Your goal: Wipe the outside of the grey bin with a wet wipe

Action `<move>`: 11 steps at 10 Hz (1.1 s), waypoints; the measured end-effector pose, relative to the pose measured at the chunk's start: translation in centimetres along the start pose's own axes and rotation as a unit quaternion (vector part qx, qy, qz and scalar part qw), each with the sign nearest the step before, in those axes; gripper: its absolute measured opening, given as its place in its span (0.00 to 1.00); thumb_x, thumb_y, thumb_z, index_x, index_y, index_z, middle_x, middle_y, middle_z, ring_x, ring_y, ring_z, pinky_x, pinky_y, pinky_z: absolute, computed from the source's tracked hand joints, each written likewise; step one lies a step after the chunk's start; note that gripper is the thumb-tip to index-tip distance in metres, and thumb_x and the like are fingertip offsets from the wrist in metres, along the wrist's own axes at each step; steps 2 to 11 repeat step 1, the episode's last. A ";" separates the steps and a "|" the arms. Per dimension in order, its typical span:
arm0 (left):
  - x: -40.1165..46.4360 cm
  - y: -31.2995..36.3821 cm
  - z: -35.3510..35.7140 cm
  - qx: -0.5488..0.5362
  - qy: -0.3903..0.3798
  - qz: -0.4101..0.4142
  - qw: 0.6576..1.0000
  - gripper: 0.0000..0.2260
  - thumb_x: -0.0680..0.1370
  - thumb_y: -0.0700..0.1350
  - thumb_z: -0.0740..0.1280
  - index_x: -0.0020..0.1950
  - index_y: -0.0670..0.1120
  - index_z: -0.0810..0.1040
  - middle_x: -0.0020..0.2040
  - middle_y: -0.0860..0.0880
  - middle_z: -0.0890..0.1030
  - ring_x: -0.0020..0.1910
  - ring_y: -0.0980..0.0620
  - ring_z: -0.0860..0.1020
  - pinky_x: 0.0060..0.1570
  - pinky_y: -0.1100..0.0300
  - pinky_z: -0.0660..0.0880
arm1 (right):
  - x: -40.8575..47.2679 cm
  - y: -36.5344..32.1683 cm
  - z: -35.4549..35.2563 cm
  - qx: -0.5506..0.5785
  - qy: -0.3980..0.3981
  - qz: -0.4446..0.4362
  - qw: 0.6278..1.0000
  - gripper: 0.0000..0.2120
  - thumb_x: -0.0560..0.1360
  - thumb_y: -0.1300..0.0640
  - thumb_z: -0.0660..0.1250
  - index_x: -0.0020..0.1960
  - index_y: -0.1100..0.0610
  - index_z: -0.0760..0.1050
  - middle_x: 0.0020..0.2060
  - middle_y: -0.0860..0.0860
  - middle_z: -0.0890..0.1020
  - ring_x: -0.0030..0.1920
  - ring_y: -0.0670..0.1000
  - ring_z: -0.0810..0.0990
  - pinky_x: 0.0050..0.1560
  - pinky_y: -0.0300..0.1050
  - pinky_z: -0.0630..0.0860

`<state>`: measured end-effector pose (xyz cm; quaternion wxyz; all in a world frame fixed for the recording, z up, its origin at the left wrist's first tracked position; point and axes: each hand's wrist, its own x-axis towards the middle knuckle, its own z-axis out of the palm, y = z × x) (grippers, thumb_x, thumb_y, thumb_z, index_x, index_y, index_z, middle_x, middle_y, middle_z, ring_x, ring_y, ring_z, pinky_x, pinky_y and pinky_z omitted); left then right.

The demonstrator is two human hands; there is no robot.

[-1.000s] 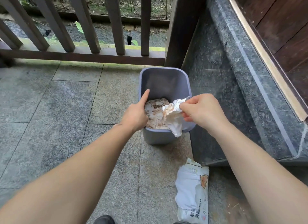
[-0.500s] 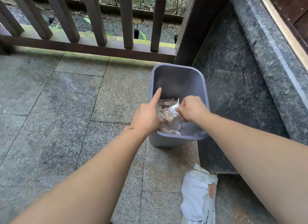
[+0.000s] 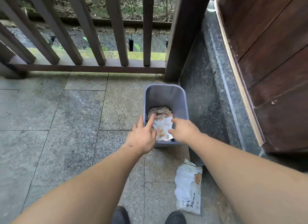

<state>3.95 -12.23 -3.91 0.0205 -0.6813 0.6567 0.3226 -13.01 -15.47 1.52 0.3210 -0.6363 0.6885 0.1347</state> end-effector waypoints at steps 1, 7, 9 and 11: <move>-3.1 3.0 -3.7 0.043 -0.037 0.023 0.998 0.27 0.85 0.59 0.49 0.82 0.62 0.43 0.85 0.43 0.48 0.81 0.36 0.52 0.74 0.37 0.61 | -4.0 -0.4 -2.3 -0.011 -0.031 0.024 0.999 0.23 0.81 0.47 0.59 0.74 0.52 0.64 0.67 0.58 0.76 0.66 0.61 0.75 0.60 0.52 0.74; -3.1 3.0 -3.7 0.043 -0.037 0.023 0.998 0.27 0.85 0.59 0.49 0.82 0.62 0.43 0.85 0.43 0.48 0.81 0.36 0.52 0.74 0.37 0.61 | -4.0 -0.4 -2.3 -0.011 -0.031 0.024 0.999 0.23 0.81 0.47 0.59 0.74 0.52 0.64 0.67 0.58 0.76 0.66 0.61 0.75 0.60 0.52 0.74; -3.1 3.0 -3.7 0.043 -0.037 0.023 0.998 0.27 0.85 0.59 0.49 0.82 0.62 0.43 0.85 0.43 0.48 0.81 0.36 0.52 0.74 0.37 0.61 | -4.0 -0.4 -2.3 -0.011 -0.031 0.024 0.999 0.23 0.81 0.47 0.59 0.74 0.52 0.64 0.67 0.58 0.76 0.66 0.61 0.75 0.60 0.52 0.74; -3.1 3.0 -3.7 0.043 -0.037 0.023 0.998 0.27 0.85 0.59 0.49 0.82 0.62 0.43 0.85 0.43 0.48 0.81 0.36 0.52 0.74 0.37 0.61 | -4.0 -0.4 -2.3 -0.011 -0.031 0.024 0.999 0.23 0.81 0.47 0.59 0.74 0.52 0.64 0.67 0.58 0.76 0.66 0.61 0.75 0.60 0.52 0.74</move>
